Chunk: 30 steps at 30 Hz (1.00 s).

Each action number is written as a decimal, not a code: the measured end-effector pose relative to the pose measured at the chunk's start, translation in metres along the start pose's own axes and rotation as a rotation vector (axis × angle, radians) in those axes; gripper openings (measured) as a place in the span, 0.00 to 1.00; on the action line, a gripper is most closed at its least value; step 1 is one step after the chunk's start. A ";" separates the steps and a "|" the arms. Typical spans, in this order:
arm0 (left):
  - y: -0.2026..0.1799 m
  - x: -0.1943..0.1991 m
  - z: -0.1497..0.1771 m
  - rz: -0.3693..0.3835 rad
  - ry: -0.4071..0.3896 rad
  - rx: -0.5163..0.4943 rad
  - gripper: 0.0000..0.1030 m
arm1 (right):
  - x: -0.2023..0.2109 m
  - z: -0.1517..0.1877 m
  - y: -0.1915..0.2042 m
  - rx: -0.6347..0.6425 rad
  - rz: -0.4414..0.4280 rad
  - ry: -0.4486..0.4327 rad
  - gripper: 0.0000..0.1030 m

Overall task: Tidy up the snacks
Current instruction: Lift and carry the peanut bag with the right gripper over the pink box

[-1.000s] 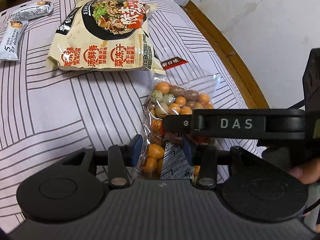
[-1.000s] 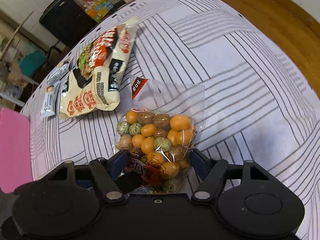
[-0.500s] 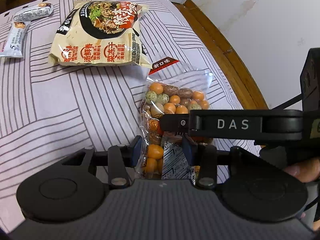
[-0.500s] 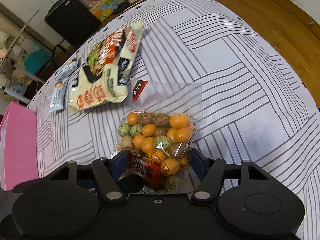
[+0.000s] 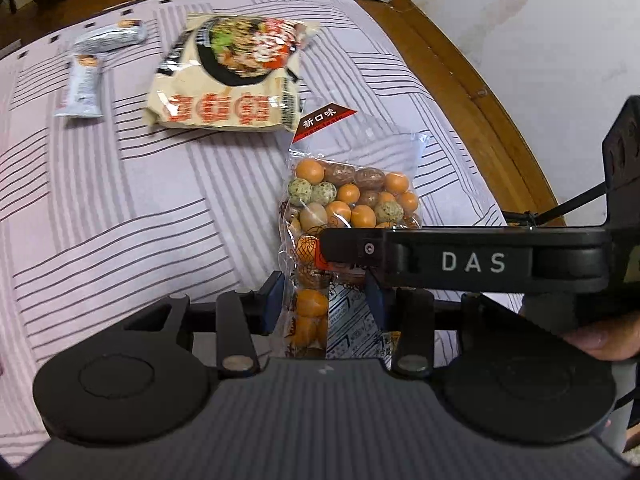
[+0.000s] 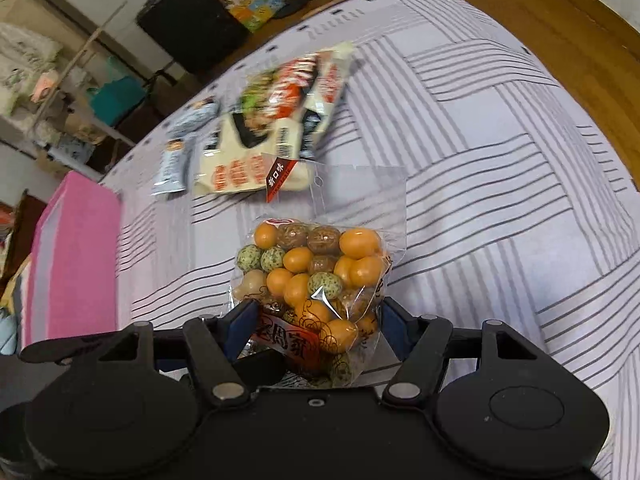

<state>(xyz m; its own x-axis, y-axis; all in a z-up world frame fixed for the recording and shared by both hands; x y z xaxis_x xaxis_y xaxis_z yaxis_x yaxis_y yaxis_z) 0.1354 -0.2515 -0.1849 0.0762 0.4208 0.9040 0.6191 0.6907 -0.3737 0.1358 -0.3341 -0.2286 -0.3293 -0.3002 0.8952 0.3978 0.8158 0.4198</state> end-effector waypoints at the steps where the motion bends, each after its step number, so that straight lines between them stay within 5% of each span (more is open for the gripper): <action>1: 0.002 0.005 0.004 -0.005 -0.004 0.005 0.40 | 0.001 0.002 0.005 0.010 -0.004 -0.004 0.69; 14: 0.032 0.063 0.059 -0.044 -0.019 0.055 0.41 | 0.018 0.048 0.080 0.182 -0.045 0.009 0.67; 30: 0.070 0.139 0.098 -0.049 -0.164 0.122 0.41 | 0.047 0.072 0.167 0.373 -0.080 -0.054 0.61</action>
<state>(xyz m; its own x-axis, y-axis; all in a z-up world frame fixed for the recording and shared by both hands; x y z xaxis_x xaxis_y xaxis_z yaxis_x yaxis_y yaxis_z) 0.1126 -0.0872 -0.1052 -0.0865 0.4680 0.8795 0.5191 0.7747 -0.3611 0.1253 -0.1763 -0.1274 -0.3950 -0.3517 0.8487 0.0331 0.9178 0.3957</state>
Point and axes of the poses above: each gripper's, at about its wrist camera, not at the fingertips, and x roughly against the way its jaws point, y to its left, z to its underside, the point moved 9 cm from there along -x, roughly the way its jaws point, and after that the axes turned 10 degrees about y, right-handed, at the moved point
